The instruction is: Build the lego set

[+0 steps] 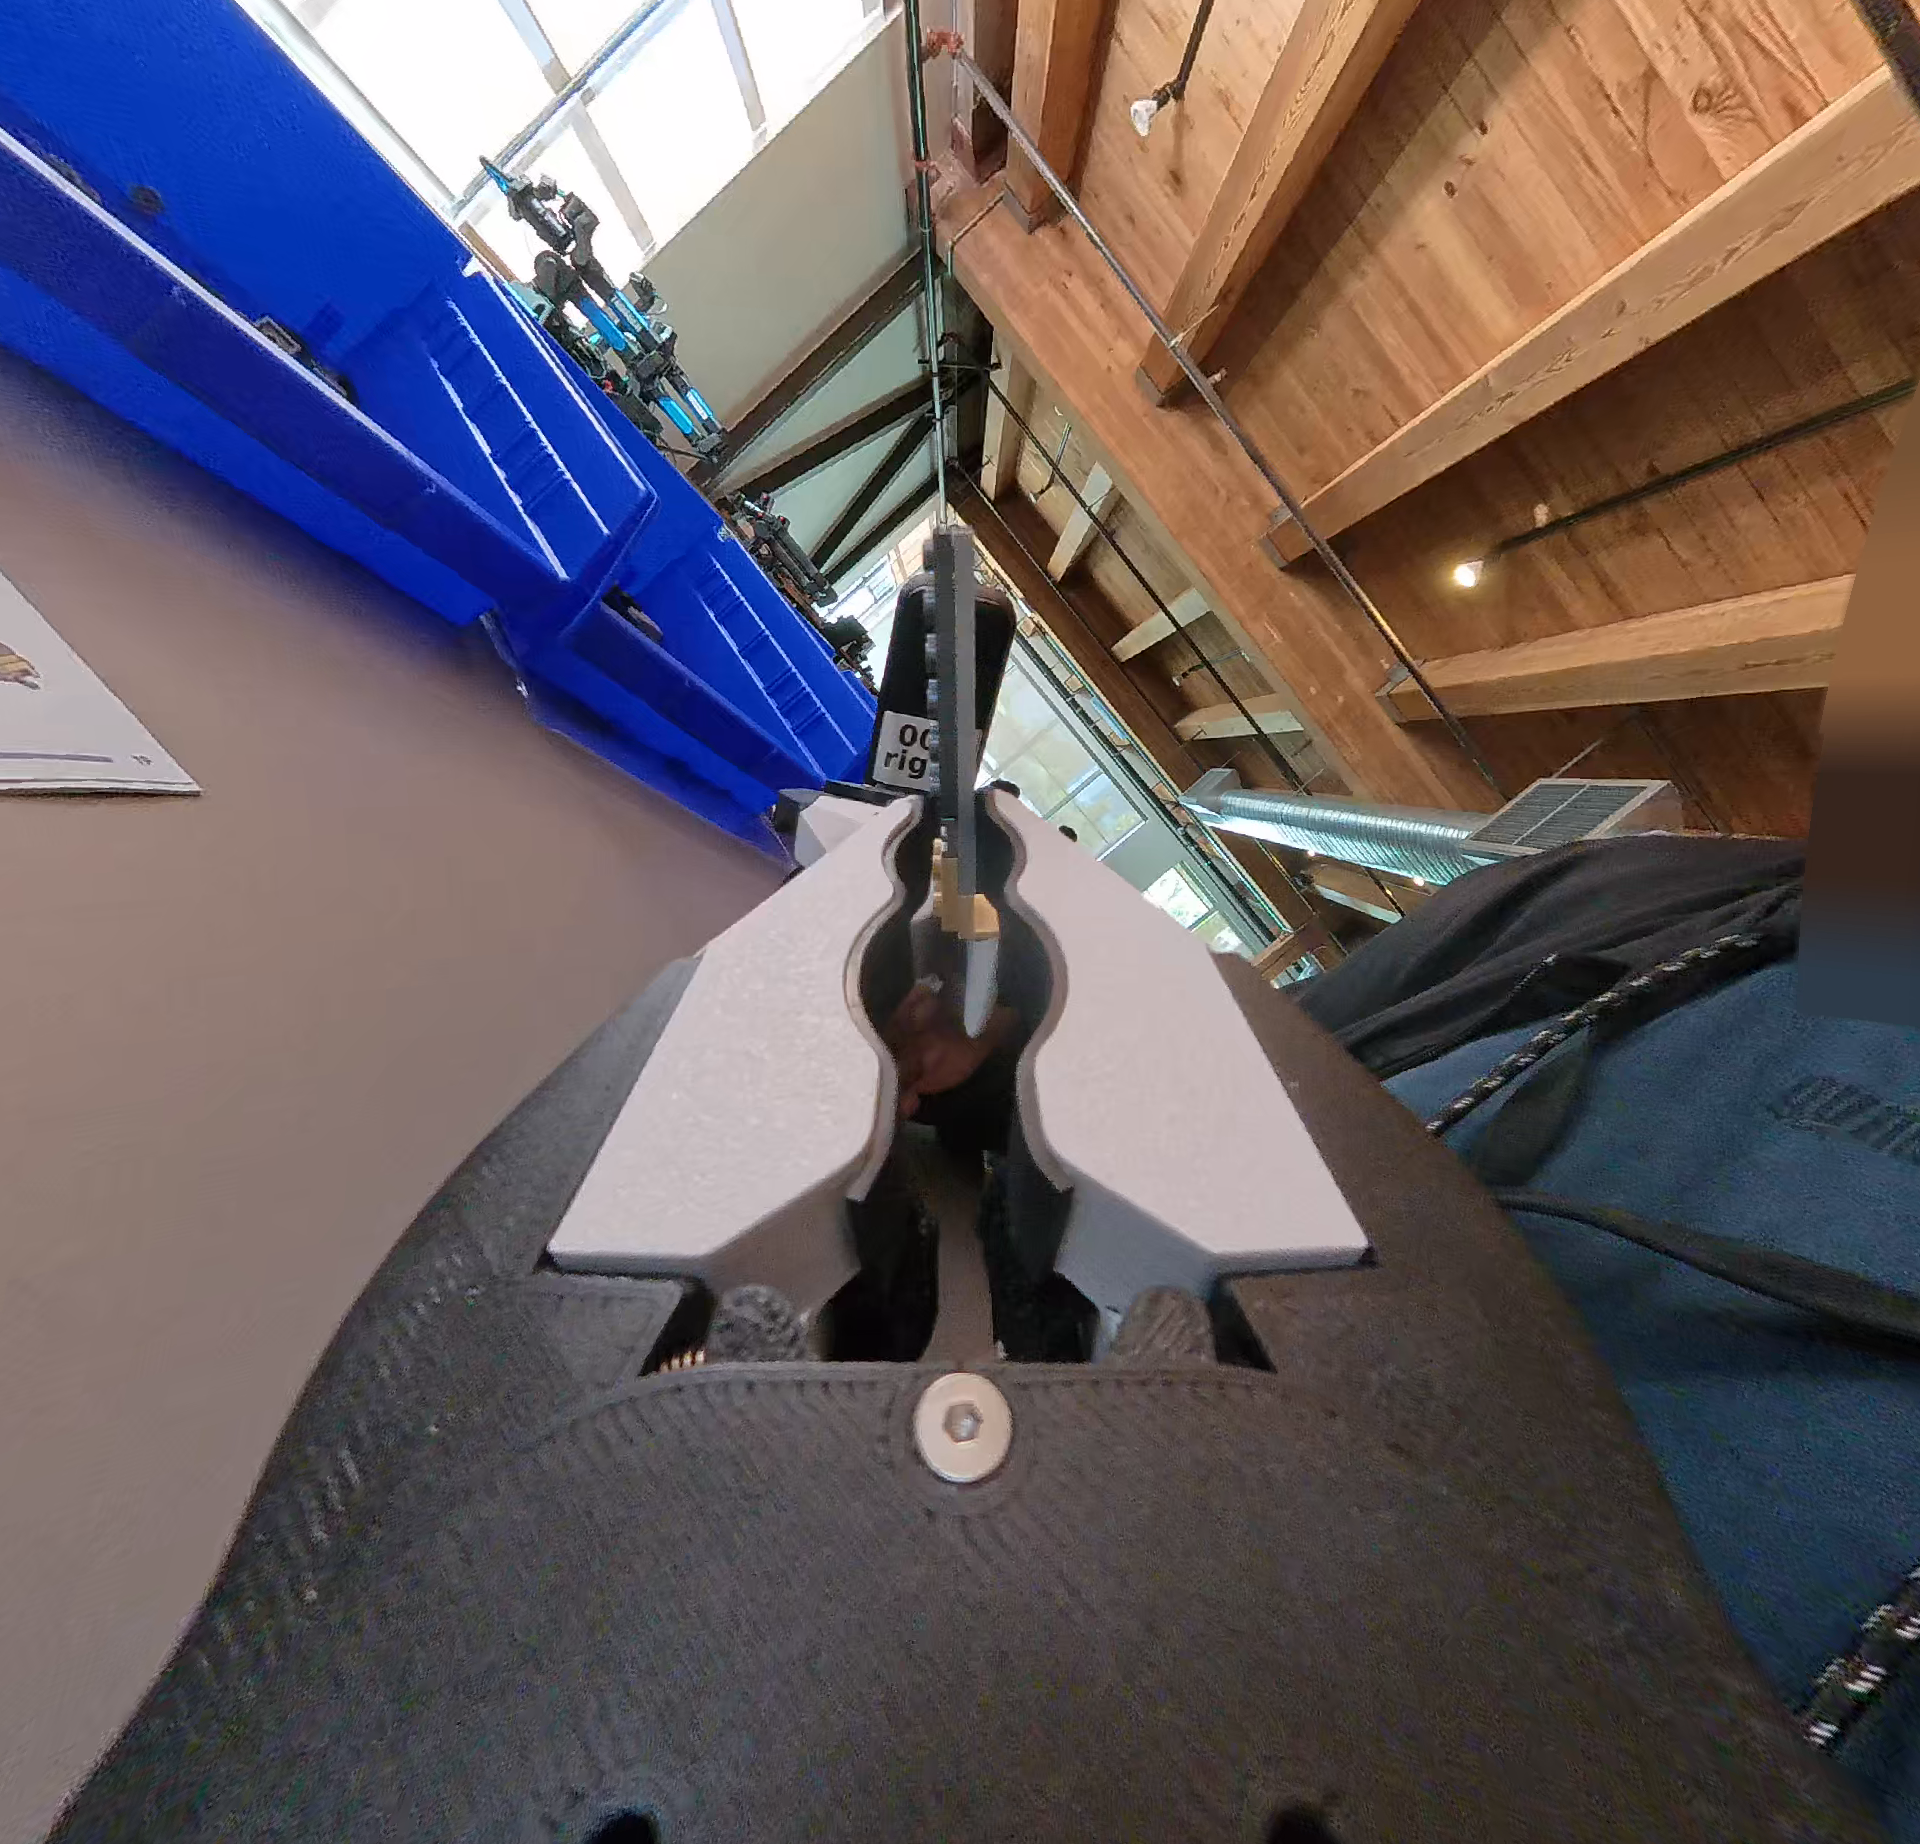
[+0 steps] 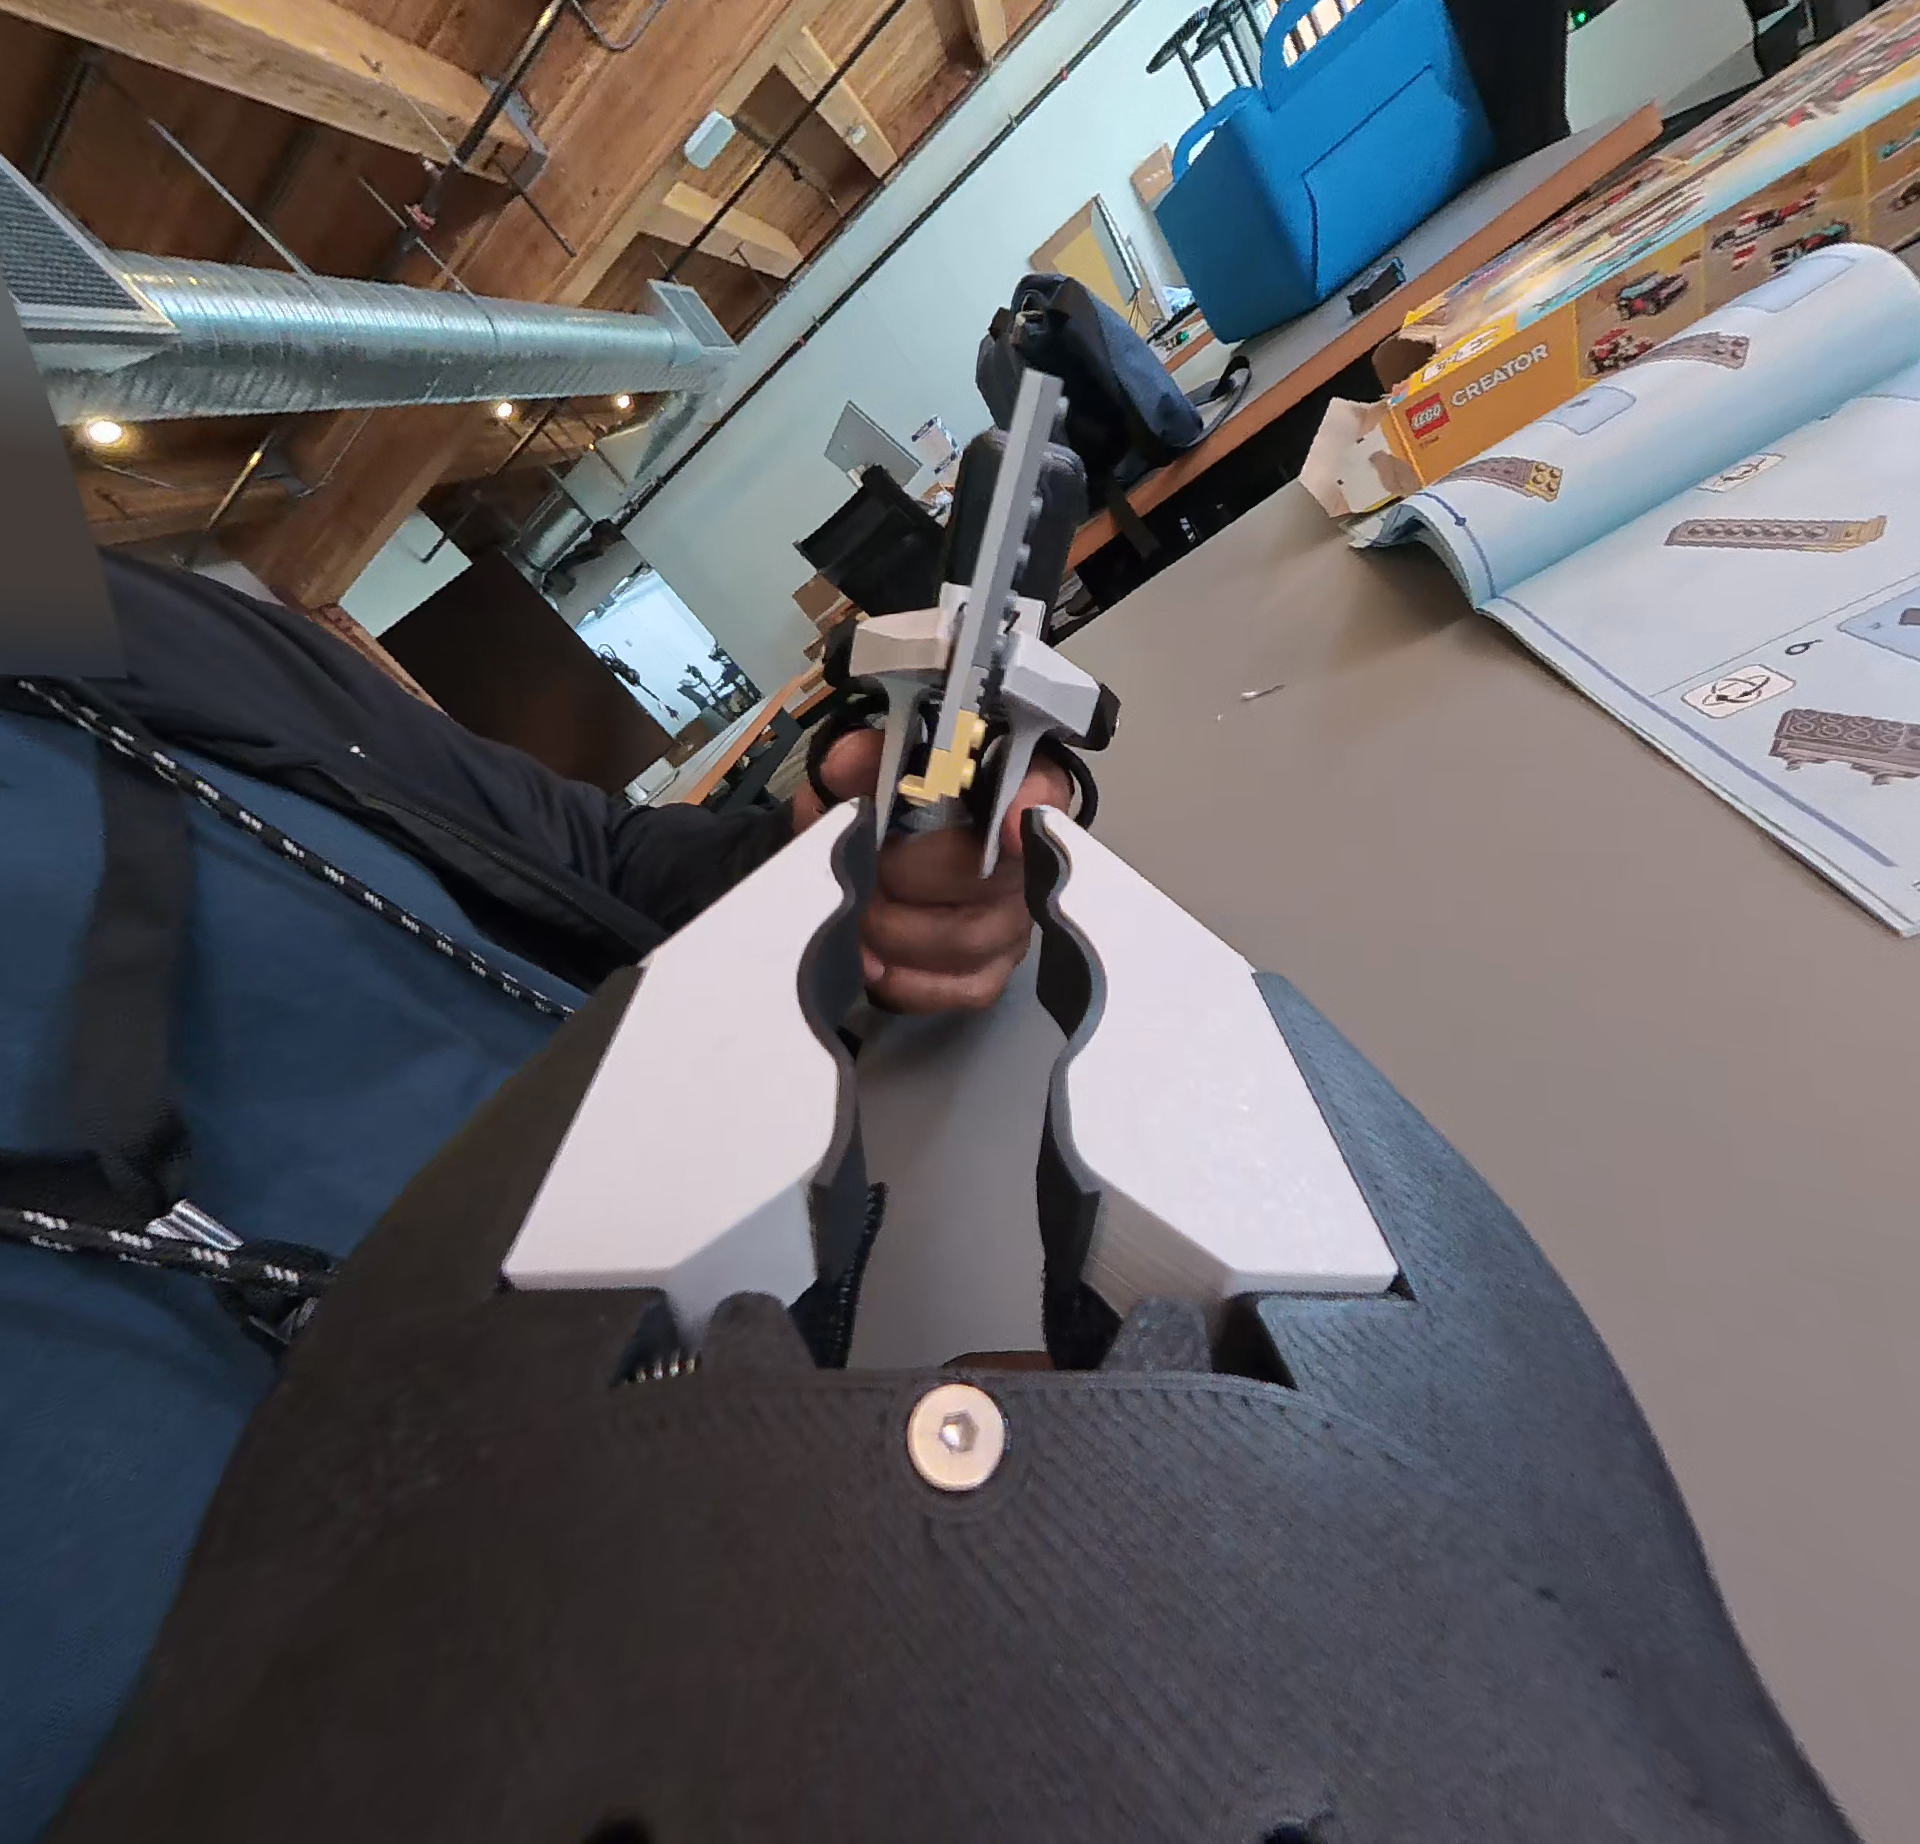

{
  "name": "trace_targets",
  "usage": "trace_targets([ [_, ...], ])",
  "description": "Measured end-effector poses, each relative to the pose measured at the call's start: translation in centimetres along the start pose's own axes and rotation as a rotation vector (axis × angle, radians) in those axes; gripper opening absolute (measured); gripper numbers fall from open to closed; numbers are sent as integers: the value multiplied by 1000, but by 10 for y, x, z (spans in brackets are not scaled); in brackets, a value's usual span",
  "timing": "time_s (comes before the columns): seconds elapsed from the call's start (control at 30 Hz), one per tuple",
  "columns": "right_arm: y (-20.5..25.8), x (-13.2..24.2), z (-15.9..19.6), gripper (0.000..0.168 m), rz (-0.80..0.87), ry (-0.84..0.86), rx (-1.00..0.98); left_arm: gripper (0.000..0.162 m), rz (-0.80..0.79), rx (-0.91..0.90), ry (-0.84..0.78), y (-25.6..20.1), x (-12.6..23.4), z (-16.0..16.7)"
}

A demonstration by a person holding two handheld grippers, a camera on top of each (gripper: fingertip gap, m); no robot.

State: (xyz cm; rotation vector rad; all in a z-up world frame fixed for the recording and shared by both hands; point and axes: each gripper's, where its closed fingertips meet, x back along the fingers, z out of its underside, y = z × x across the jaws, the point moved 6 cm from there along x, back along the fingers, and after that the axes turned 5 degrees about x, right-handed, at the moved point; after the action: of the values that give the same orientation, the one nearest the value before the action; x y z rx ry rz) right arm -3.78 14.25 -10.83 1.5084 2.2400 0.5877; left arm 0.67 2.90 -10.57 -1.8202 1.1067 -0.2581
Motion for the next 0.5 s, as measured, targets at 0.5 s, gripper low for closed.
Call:
trace_targets([
  [0.5, -2, 3, 4, 28, 95, 19, 114, 7, -127, -233, 87, -3, -3, 8],
])
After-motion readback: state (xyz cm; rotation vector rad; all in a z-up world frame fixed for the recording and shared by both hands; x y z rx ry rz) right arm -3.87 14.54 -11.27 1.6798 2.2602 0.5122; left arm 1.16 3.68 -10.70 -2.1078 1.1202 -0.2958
